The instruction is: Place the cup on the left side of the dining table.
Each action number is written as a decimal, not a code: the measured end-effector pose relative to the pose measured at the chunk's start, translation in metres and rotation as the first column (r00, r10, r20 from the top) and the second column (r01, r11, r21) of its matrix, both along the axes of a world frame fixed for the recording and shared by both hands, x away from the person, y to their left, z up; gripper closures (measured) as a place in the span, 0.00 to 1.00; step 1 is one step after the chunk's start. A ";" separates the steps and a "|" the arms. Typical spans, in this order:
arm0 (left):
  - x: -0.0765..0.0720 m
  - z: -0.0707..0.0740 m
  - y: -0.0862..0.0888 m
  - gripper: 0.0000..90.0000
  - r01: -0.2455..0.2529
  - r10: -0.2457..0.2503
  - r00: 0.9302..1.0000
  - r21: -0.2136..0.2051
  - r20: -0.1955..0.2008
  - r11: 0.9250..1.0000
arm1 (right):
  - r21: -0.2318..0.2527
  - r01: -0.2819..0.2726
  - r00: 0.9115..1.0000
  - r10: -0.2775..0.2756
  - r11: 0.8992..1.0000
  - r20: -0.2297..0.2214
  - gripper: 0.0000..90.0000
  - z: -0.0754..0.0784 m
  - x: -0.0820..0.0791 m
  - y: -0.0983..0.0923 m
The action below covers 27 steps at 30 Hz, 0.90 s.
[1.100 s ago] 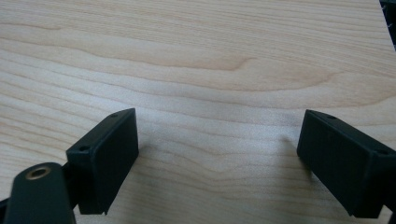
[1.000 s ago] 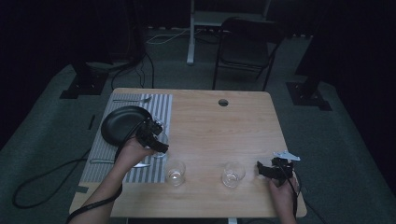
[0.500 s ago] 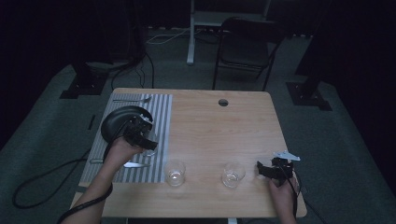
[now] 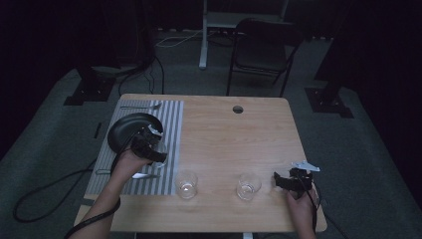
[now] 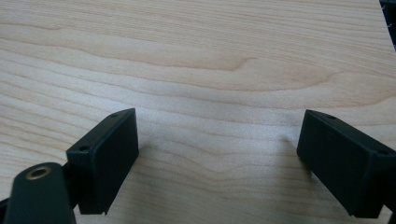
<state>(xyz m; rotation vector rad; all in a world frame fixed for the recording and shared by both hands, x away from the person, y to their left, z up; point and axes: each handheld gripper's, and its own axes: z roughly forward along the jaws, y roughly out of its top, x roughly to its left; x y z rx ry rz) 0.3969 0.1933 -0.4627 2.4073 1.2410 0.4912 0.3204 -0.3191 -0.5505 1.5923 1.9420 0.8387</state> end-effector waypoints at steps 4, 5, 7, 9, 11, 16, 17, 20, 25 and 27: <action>-0.002 -0.001 0.001 0.18 -0.016 0.016 1.000 -0.019 0.017 1.000 | 0.000 0.000 1.000 0.000 1.000 0.000 0.14 0.000 0.000 0.000; -0.002 -0.001 0.001 0.18 -0.016 0.016 1.000 -0.019 0.017 1.000 | 0.000 0.000 1.000 0.000 1.000 0.000 0.14 0.000 0.000 0.000; -0.005 -0.002 0.002 0.18 -0.022 0.022 0.999 -0.025 0.030 0.999 | 0.000 0.000 1.000 0.000 1.000 0.000 0.14 0.000 0.000 0.000; -0.007 -0.002 0.002 0.18 -0.028 0.029 0.999 -0.025 0.037 0.999 | 0.000 0.000 1.000 0.000 1.000 0.000 0.14 0.000 0.000 0.000; -0.009 -0.003 0.003 0.18 -0.029 0.030 0.999 -0.031 0.043 0.999 | 0.000 0.000 1.000 0.000 1.000 0.000 0.14 0.000 0.000 0.000; -0.013 -0.004 0.007 0.18 -0.032 0.034 0.998 -0.043 0.044 0.999 | 0.000 0.000 1.000 0.000 1.000 0.000 0.14 0.000 0.000 0.000; -0.013 -0.004 0.007 0.18 -0.032 0.034 0.998 -0.043 0.044 0.999 | 0.000 0.000 1.000 0.000 1.000 0.000 0.14 0.000 0.000 0.000; -0.019 -0.005 0.011 0.18 -0.037 0.040 0.998 -0.052 0.051 0.998 | 0.000 0.000 1.000 0.000 1.000 0.000 0.14 0.000 0.000 0.000; -0.028 -0.007 0.017 0.18 -0.043 0.048 0.996 -0.068 0.069 0.997 | 0.000 0.000 1.000 0.000 1.000 0.000 0.14 0.000 0.000 0.000; -0.031 -0.008 0.020 0.18 -0.048 0.054 0.996 -0.079 0.072 0.996 | 0.000 0.000 1.000 0.000 1.000 0.000 0.14 0.000 0.000 0.000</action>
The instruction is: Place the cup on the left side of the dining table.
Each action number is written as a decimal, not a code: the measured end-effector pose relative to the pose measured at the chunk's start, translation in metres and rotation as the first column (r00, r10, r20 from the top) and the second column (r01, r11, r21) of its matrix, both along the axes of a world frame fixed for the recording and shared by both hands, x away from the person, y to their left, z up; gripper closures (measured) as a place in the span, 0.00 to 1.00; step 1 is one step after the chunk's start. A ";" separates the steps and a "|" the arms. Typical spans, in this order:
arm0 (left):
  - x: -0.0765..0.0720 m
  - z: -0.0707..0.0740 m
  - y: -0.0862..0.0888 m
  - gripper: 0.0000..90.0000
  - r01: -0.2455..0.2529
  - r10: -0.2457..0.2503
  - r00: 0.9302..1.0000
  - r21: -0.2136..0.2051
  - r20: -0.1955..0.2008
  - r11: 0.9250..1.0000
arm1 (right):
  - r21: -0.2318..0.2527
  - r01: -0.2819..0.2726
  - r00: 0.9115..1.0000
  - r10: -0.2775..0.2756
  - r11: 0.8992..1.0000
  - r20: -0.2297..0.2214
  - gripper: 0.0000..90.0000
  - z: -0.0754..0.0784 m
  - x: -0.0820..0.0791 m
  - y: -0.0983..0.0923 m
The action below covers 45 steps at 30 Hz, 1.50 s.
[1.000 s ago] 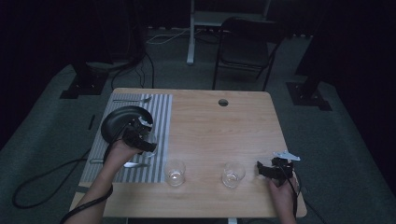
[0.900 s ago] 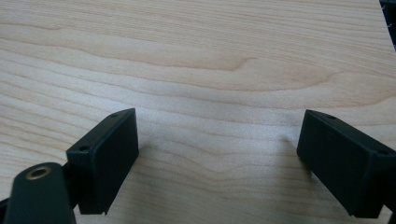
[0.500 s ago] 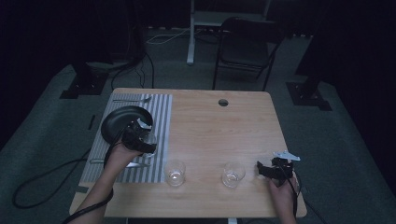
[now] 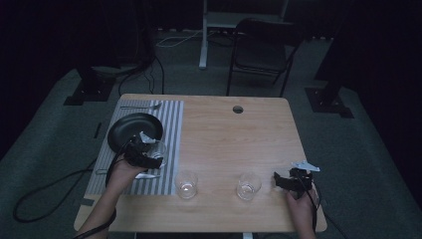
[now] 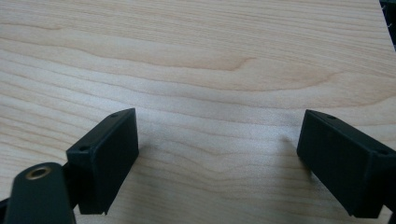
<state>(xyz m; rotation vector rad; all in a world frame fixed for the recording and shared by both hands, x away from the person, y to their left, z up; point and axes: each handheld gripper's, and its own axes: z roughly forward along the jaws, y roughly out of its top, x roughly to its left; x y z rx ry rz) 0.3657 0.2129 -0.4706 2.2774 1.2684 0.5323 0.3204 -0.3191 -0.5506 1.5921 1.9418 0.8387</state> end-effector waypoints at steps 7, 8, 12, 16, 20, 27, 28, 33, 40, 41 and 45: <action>-0.013 -0.007 0.012 0.18 -0.043 0.044 0.999 -0.031 0.032 0.999 | 0.000 0.000 1.000 0.000 1.000 0.000 0.14 0.000 0.000 0.000; -0.016 -0.007 0.014 0.18 -0.049 0.051 0.998 -0.043 0.041 0.998 | 0.000 0.000 1.000 0.000 1.000 0.000 0.14 0.000 0.000 0.000; -0.024 -0.008 0.020 0.18 -0.056 0.060 0.997 -0.067 0.054 0.996 | 0.000 0.000 1.000 0.000 1.000 0.000 0.14 0.000 0.000 0.000; -0.031 -0.012 0.025 0.18 -0.065 0.069 0.996 -0.067 0.057 0.996 | 0.000 0.000 1.000 0.000 1.000 0.000 0.14 0.000 0.000 0.000; -0.038 -0.014 0.031 0.18 -0.076 0.081 0.995 -0.080 0.065 0.994 | -0.001 -0.001 1.000 0.001 1.000 0.000 0.14 0.000 0.000 0.000; -0.050 -0.022 0.037 0.18 -0.074 0.079 0.995 -0.078 0.068 0.994 | 0.000 0.000 1.000 0.000 1.000 0.000 0.14 0.000 0.000 0.000; -0.053 -0.023 0.039 0.18 -0.073 0.079 0.995 -0.081 0.068 0.994 | 0.000 0.000 1.000 0.000 1.000 0.000 0.14 0.000 0.000 0.000; -0.065 -0.028 0.046 0.18 -0.077 0.083 0.994 -0.077 0.074 0.994 | 0.000 0.000 1.000 0.000 1.000 0.000 0.14 0.000 0.000 0.000; -0.079 -0.036 0.057 0.18 -0.101 0.111 0.990 -0.110 0.086 0.989 | 0.002 0.001 1.000 -0.001 1.000 0.000 0.14 0.000 0.000 0.000; -0.081 -0.037 0.058 0.18 -0.100 0.111 0.990 -0.121 0.085 0.988 | 0.002 0.001 1.000 -0.001 1.000 -0.001 0.14 0.000 0.000 0.000; -0.087 -0.042 0.059 0.18 -0.128 0.138 0.986 -0.106 0.093 0.986 | 0.001 0.001 1.000 -0.001 1.000 -0.001 0.14 0.000 0.000 0.000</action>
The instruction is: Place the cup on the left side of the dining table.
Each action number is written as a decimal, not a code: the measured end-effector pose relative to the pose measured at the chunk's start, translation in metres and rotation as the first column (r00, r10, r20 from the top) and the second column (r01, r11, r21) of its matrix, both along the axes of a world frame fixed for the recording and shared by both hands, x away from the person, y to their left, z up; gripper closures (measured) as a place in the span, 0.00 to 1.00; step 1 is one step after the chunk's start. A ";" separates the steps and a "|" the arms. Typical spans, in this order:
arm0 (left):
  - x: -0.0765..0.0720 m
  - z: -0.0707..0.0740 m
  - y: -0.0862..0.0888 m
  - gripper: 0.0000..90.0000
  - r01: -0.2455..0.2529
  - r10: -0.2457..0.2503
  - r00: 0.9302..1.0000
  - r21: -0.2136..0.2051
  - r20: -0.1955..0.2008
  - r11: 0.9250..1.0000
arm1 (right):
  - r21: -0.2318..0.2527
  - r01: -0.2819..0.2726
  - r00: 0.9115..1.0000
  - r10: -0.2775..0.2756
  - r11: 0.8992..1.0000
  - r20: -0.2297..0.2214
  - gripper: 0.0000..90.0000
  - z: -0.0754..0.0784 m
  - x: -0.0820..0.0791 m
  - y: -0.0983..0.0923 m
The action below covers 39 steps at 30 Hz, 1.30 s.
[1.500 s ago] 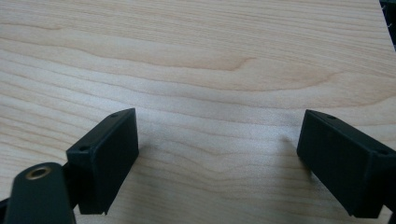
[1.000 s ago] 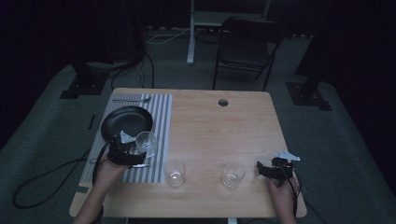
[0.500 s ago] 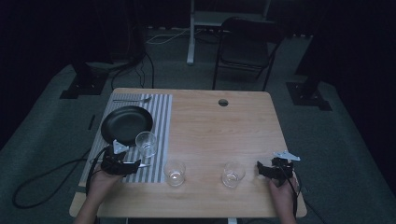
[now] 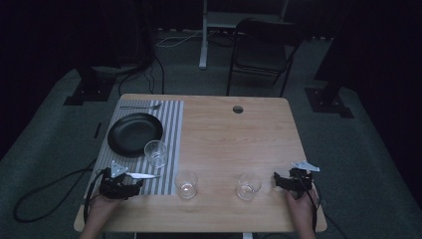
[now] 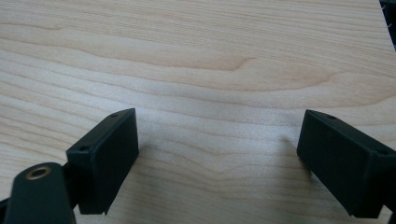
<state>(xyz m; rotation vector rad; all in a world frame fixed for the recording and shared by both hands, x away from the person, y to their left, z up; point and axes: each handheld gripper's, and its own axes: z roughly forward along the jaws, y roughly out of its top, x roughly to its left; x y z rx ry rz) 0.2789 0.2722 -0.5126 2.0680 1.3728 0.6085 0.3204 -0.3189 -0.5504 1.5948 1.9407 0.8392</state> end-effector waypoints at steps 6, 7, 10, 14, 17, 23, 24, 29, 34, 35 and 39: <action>-0.008 -0.006 0.005 0.18 -0.040 0.040 0.999 -0.021 0.001 0.999 | 0.000 0.000 1.000 0.000 1.000 0.000 0.14 0.000 0.000 0.000; -0.010 -0.008 0.006 0.07 -0.043 0.042 0.999 -0.027 -0.004 0.999 | 0.000 0.000 1.000 0.000 1.000 0.000 0.14 0.000 0.000 0.000; -0.015 -0.013 0.010 0.07 -0.068 0.068 0.998 -0.030 -0.003 0.997 | 0.000 0.000 1.000 0.000 1.000 0.000 0.14 0.000 0.000 0.000; -0.018 -0.018 0.016 0.00 -0.097 0.096 0.995 -0.044 -0.020 0.994 | 0.000 0.000 1.000 0.000 1.000 0.000 0.14 0.000 0.000 0.000; -0.020 -0.021 0.019 0.00 -0.135 0.135 0.991 -0.029 -0.011 0.990 | 0.000 0.000 1.000 0.000 1.000 0.000 0.14 0.000 0.000 0.000; -0.023 -0.027 0.022 0.00 -0.214 0.215 0.976 -0.061 0.012 0.975 | 0.000 0.000 1.000 0.000 1.000 0.000 0.14 0.000 0.000 0.000; -0.023 -0.027 0.022 0.00 -0.227 0.229 0.973 -0.058 0.018 0.972 | 0.000 0.000 1.000 0.000 1.000 0.000 0.14 0.000 0.000 0.000; -0.023 -0.032 0.024 0.00 -0.238 0.238 0.971 -0.040 0.005 0.970 | 0.000 0.000 1.000 0.000 1.000 0.000 0.14 0.000 0.000 0.000; -0.025 -0.031 0.029 0.00 -0.275 0.276 0.961 -0.038 0.032 0.961 | 0.000 0.000 1.000 0.000 1.000 0.000 0.14 0.000 0.000 0.000; -0.025 -0.031 0.031 0.00 -0.283 0.284 0.958 -0.049 0.035 0.958 | 0.000 0.000 1.000 0.000 1.000 0.000 0.14 0.000 0.000 0.000; -0.024 -0.033 0.038 0.00 -0.287 0.289 0.957 -0.079 0.010 0.955 | 0.000 0.000 1.000 0.000 1.000 0.001 0.14 0.000 0.000 0.000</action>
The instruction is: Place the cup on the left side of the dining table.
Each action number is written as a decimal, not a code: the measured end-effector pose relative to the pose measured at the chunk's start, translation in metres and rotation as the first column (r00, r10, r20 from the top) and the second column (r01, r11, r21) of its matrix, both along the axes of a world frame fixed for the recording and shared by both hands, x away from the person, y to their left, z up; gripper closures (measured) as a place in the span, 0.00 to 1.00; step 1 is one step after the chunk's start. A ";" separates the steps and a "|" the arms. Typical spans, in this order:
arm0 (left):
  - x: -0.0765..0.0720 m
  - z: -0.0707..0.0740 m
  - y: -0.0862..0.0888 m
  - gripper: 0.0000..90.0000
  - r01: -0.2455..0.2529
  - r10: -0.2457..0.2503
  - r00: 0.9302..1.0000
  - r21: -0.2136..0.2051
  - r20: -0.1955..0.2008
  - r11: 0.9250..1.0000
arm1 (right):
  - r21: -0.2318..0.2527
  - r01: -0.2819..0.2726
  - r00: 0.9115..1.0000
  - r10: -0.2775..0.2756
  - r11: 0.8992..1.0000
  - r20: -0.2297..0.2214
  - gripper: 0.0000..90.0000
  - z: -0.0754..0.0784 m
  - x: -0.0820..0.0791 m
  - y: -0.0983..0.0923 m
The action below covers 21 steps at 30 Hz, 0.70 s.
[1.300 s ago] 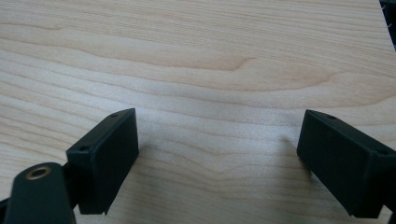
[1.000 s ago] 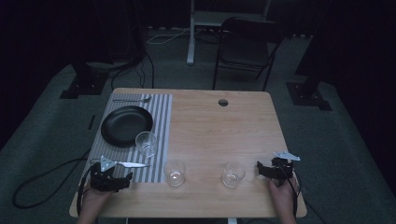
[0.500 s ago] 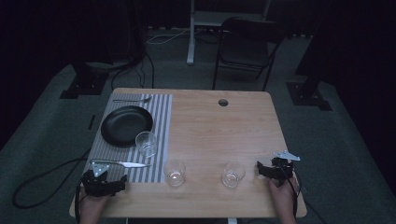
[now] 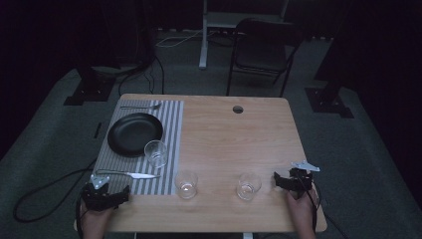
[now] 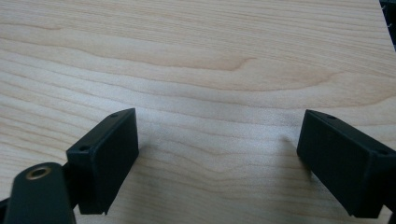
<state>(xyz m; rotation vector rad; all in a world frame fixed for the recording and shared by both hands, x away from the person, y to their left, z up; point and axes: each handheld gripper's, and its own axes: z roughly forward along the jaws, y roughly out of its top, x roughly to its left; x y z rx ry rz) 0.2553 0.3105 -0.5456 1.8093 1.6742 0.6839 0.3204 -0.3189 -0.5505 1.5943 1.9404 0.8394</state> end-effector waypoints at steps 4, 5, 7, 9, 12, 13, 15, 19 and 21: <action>0.001 -0.001 -0.001 0.00 0.015 -0.015 1.000 -0.002 -0.020 1.000 | 0.000 0.000 1.000 0.000 1.000 0.000 0.14 0.000 0.000 0.000; 0.001 -0.001 -0.001 0.00 0.020 -0.020 1.000 0.004 -0.024 1.000 | 0.000 0.000 1.000 0.000 1.000 0.000 0.14 0.000 0.000 0.000; 0.002 -0.001 -0.003 0.00 0.025 -0.024 0.999 0.025 -0.028 0.999 | 0.000 0.000 1.000 0.000 1.000 0.000 0.14 0.000 0.000 0.000; 0.002 -0.001 -0.003 0.00 0.026 -0.026 0.999 0.029 -0.029 0.999 | 0.000 0.000 1.000 0.000 1.000 0.000 0.14 0.000 0.000 0.000; 0.002 -0.001 -0.003 0.00 0.025 -0.024 0.999 0.029 -0.028 0.999 | 0.000 0.000 1.000 0.000 1.000 0.000 0.14 0.000 0.000 0.000; 0.002 -0.001 -0.003 0.00 0.024 -0.024 0.999 0.028 -0.028 0.999 | 0.000 0.000 1.000 0.000 1.000 0.000 0.14 0.000 0.000 0.000; 0.002 -0.001 -0.004 0.00 0.021 -0.020 0.999 0.029 -0.030 0.999 | 0.000 0.000 1.000 0.000 1.000 0.000 0.14 0.000 0.000 0.000; 0.001 -0.001 -0.005 0.00 0.008 -0.007 0.999 0.030 -0.031 1.000 | 0.000 0.000 1.000 0.000 1.000 0.000 0.14 0.000 0.000 0.000; 0.001 -0.001 -0.005 0.00 0.007 -0.007 1.000 0.030 -0.031 1.000 | 0.000 0.000 1.000 0.000 1.000 0.000 0.14 0.000 0.000 0.000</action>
